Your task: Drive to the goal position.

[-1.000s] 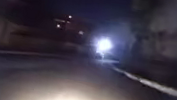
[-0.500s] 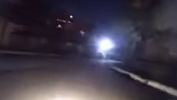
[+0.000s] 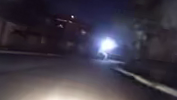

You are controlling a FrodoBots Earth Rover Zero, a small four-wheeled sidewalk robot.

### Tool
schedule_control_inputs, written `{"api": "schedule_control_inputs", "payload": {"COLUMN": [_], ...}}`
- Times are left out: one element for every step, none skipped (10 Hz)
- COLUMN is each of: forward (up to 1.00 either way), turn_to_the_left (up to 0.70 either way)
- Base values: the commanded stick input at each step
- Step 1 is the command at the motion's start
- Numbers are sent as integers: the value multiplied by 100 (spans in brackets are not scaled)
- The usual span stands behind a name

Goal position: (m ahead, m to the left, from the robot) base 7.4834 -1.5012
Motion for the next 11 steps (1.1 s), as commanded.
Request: {"api": "schedule_control_inputs", "payload": {"forward": [70,70,70,70,70,70,70,70,70,70,70], "turn_to_the_left": [2,2,2,2,2,-21,-33,-33,-33,-33,-33]}}
